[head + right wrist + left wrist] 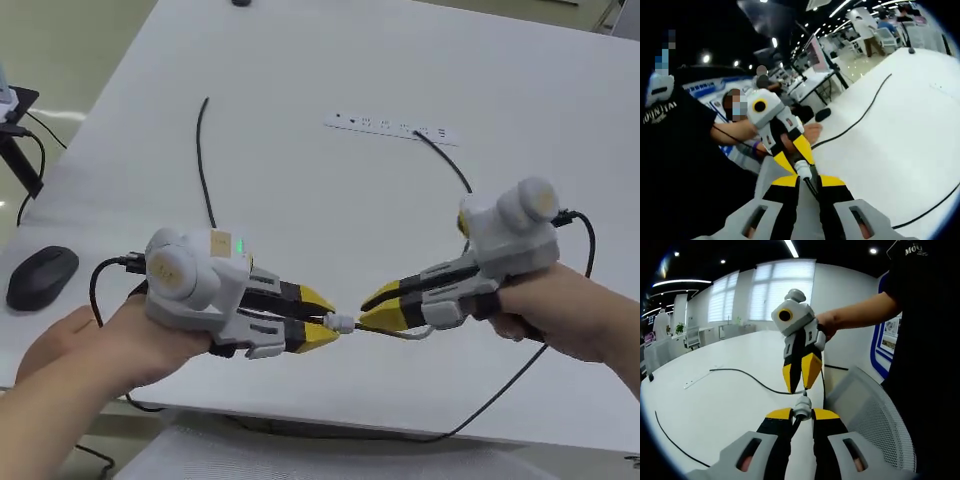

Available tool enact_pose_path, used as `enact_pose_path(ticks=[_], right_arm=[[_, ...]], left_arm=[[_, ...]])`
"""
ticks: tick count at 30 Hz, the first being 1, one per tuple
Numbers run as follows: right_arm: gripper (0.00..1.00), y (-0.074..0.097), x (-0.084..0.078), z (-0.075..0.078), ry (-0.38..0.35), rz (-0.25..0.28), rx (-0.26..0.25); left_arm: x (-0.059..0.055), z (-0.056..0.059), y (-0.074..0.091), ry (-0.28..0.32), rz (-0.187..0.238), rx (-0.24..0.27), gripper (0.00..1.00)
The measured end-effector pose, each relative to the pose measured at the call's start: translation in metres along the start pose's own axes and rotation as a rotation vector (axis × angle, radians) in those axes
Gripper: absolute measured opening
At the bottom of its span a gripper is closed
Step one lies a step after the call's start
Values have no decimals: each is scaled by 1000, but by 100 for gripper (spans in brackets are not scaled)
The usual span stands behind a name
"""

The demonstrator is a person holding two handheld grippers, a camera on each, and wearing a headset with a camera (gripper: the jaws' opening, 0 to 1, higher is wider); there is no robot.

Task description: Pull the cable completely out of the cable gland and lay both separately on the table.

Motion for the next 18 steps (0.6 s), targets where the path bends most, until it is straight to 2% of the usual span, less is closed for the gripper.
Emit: enact_pose_path(ticks=[1, 2, 3, 6, 9, 10, 12, 13, 16, 18], right_arm=[[17, 0, -2, -2, -42, -7, 32], [19, -1, -2, -1, -59, 0, 41], [18, -1, -2, 3, -53, 9, 40], [19, -3, 1, -1, -145, 24, 105], [19, -6, 4, 7, -157, 32, 105], [19, -6, 5, 3, -207, 26, 152], [19, -8, 7, -1, -258, 12, 202], [20, -9, 7, 0, -258, 6, 205], [19, -12, -1, -3, -252, -93, 239], [18, -15, -5, -2, -254, -120, 238]], left_arm=[[1, 0, 0, -6, 1, 0, 15], [3, 0, 0, -14, 1, 1, 15], [5, 0, 0, -23, 1, 2, 15], [7, 1, -1, -40, -5, -1, 15], [7, 1, -2, -56, -15, 0, 15], [7, 2, -2, -59, -15, -2, 15], [8, 2, -3, -69, -19, -2, 15], [8, 2, -3, -73, -21, -6, 15], [9, 1, -3, -83, -29, -3, 15], [10, 1, -3, -85, -26, -2, 15]])
Point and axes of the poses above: the centre of the closed fingertips' face, and the gripper's own axes: y roughly backward along the fingers, z roughly to its right, x roughly out of its top, the point moved 3 cm from there along y, roughly backward along the fingers, and after that the axes turned 8 degrees about -x, right-handed, at the moved point
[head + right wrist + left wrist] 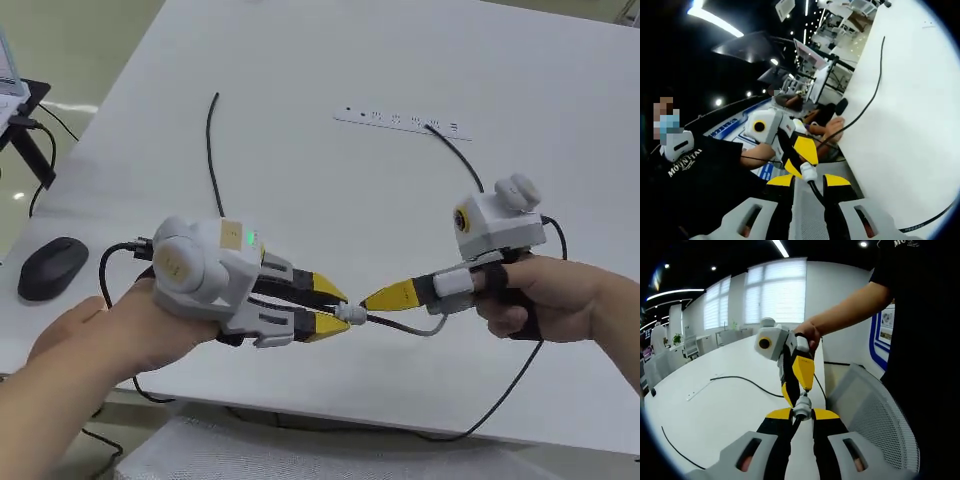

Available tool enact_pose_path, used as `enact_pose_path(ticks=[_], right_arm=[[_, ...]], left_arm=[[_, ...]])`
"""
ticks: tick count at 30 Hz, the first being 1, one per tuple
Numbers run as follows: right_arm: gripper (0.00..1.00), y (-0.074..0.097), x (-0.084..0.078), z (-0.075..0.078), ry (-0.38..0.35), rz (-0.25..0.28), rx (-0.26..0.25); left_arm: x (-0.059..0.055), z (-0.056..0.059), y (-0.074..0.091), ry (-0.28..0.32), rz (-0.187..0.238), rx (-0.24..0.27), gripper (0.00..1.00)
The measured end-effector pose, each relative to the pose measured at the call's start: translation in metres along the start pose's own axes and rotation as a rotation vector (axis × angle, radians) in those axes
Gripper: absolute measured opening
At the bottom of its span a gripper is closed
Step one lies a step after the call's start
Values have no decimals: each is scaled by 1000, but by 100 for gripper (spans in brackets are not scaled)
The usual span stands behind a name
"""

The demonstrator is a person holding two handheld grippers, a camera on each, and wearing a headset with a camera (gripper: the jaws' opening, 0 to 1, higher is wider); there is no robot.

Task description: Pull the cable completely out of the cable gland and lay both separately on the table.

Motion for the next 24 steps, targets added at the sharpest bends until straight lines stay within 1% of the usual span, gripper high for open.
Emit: enact_pose_path(ticks=[1, 2, 5, 6, 9, 10, 11, 12, 14, 16, 18, 19, 20, 21, 23, 24], right_arm=[[16, -1, -2, -1, -7, -16, 14], [14, -2, -2, -1, -11, -18, 28], [9, -3, -1, -2, -32, -8, 49], [9, -3, -1, -3, -45, -13, 53], [9, -3, -2, -4, -39, -22, 55], [9, -3, -3, -5, -24, -25, 51], [8, -3, -3, -5, 9, -28, 45], [8, -3, -4, -4, 67, -35, 27], [7, -4, -6, -4, 114, -56, -7], [7, -4, -6, -1, 167, -67, -40], [6, -5, -7, -1, 222, -77, -66], [6, -5, -7, -2, 271, -74, -87], [6, -6, -7, -2, 298, -73, -100], [6, -6, -7, -3, 363, -78, -127], [6, -7, -8, -4, 451, -88, -172], [6, -7, -10, -4, 498, -97, -206]], left_arm=[[1, 0, 0, -1, 1, 0, 15], [1, 0, -1, -5, 2, -1, 15], [3, 2, -2, -15, -6, -4, 15], [3, 2, -3, -17, -8, -5, 15], [3, 3, -3, -21, -14, -7, 15], [3, 3, -3, -24, -17, -7, 15], [3, 3, -4, -22, -15, -8, 15], [2, 3, -4, -15, -15, -9, 15], [0, 4, -5, -13, -26, -15, 15], [-2, 5, -7, -10, -35, -13, 15], [-5, 4, -8, 10, -39, -15, 15], [-5, 4, -7, 17, -40, -13, 15], [-6, 5, -7, 35, -39, -14, 15], [-6, 4, -7, 45, -38, -15, 15], [-6, 5, -7, 46, -42, -18, 15], [-7, 6, -8, 55, -48, -21, 15]])
Point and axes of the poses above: the centre of the closed fingertips' face, and the gripper's own axes: y roughly backward along the fingers, z roughly to its right, x roughly out of its top, the point moved 3 cm from there along y, roughly backward along the fingers, and after that the axes turned 8 degrees about -x, right-handed, at the moved point
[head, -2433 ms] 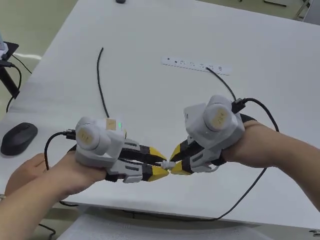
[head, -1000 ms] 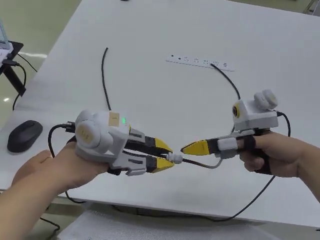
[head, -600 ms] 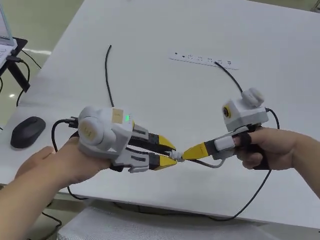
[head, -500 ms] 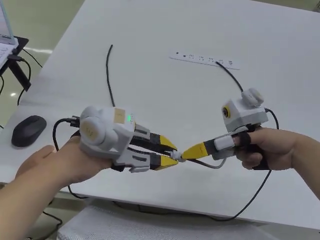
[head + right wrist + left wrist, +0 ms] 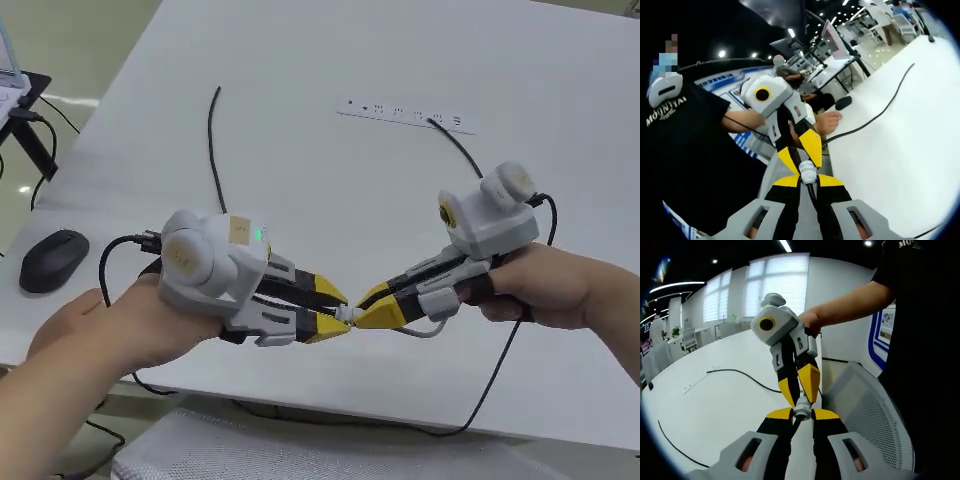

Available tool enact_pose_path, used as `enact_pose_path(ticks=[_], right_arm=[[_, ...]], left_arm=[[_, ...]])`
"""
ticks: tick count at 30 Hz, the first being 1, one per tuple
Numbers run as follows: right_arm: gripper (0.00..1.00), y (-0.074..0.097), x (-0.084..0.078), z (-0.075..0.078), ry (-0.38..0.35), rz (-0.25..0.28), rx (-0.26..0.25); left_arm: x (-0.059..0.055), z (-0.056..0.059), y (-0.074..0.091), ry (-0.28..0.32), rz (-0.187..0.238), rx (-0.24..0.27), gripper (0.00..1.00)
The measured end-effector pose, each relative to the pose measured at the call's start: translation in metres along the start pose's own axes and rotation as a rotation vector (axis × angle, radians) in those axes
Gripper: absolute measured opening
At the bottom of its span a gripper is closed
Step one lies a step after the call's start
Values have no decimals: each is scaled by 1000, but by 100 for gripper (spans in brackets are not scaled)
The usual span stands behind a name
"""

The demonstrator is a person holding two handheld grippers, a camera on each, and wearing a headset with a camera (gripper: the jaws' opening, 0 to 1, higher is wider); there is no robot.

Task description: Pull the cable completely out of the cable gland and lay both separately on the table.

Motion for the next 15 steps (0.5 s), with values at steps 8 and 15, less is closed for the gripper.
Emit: enact_pose_path(ticks=[8, 15], right_arm=[[6, 1, 3, -7, 345, -28, -202], [7, -1, 3, -6, 569, -45, -361]], left_arm=[[0, -1, 1, 63, 37, -10, 15], [2, 0, 4, 126, 60, -21, 15]])
Point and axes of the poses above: the centre of the closed fingertips' face, and the gripper's own axes: y roughly backward along the fingers, z roughly to its right, x roughly out of its top, the point moved 3 cm from there along y, roughly backward along the fingers, and after that the axes turned 8 degrees about -x, right-handed, at the moved point
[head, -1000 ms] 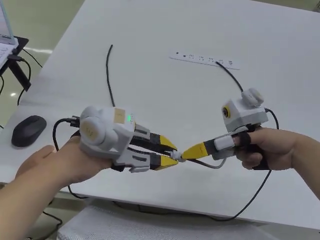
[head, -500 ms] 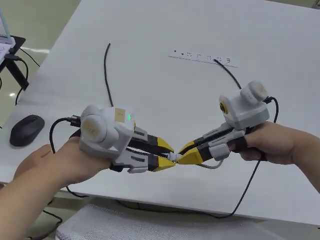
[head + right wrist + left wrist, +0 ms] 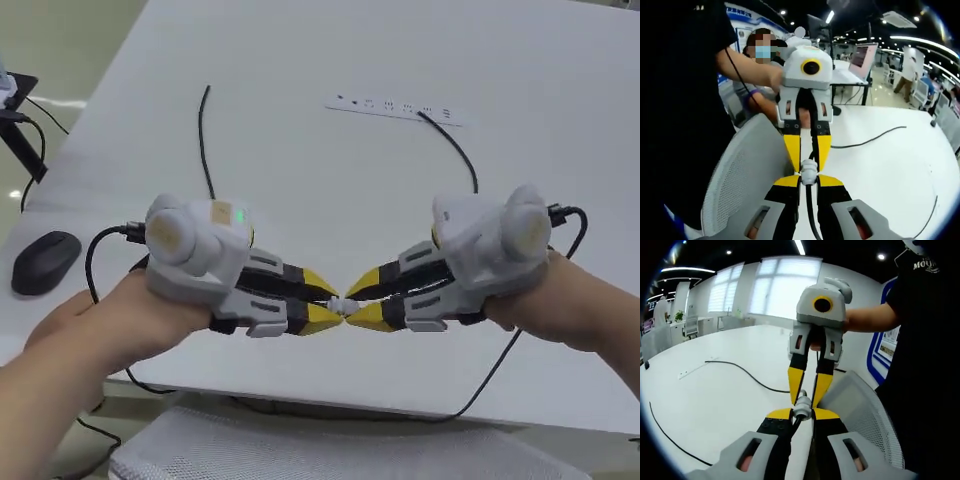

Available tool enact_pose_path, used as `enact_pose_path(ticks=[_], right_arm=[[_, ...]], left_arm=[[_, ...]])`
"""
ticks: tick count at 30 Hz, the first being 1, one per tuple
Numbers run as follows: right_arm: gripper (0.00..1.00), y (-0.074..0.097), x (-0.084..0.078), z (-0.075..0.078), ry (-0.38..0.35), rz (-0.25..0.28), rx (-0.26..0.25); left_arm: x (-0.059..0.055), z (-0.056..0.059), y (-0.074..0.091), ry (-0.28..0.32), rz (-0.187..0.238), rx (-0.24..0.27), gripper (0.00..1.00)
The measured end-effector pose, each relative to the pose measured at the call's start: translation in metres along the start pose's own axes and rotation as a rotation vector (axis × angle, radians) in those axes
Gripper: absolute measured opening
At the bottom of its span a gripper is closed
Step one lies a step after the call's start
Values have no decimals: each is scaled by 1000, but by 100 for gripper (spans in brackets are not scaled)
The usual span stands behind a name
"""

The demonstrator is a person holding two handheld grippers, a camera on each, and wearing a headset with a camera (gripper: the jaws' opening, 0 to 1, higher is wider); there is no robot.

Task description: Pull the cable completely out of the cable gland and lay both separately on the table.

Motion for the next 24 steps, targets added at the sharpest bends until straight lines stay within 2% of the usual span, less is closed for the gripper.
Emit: enact_pose_path(ticks=[3, 7, 9, 11, 15, 16, 17, 18, 19, 20, 22, 23, 24], right_arm=[[7, -1, 0, -1, 79, 5, -61], [7, -3, -2, -3, 81, -1, -76], [7, -3, -3, -1, 6, -32, -93], [8, -3, -2, -1, 48, -24, -100], [11, -2, -1, 2, -40, -8, -105], [16, -1, -2, 4, -84, -6, -109], [20, 1, -3, 5, -170, -15, -103], [24, 2, -4, 5, -217, -9, -87], [26, 3, -5, 4, -302, 3, -43], [25, 5, -8, 6, -361, 2, -26], [26, 7, -9, 14, -484, 39, -8], [29, 10, -9, 14, -614, 56, 60], [30, 11, -9, 12, -717, 47, 128]], left_arm=[[0, -1, 1, 23, 2, -2, 15], [-2, 0, 0, 25, -8, -5, 15], [-2, -1, -1, 25, -11, -6, 15], [-2, -2, -1, 17, -14, -6, 15], [-1, -2, 1, 13, -8, -6, 15], [0, -2, 1, 13, -6, -6, 15], [0, -2, 2, 9, -3, -6, 15], [0, -2, 2, 6, -3, -5, 15], [0, -2, 3, -13, -7, -1, 15], [0, -2, 4, -26, -12, 1, 15], [0, 0, 4, -44, -15, 2, 15], [1, 2, 5, -56, -13, 3, 15], [1, 1, 6, -65, -14, 4, 15]])
Point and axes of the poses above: the centre of the closed fingertips' face, and the gripper's own axes: y roughly backward along the fingers, z roughly to its right, x roughly out of its top, the point moved 3 cm from there along y, roughly backward along the fingers, and after that the axes turned 8 degrees about -x, right-handed, at the moved point
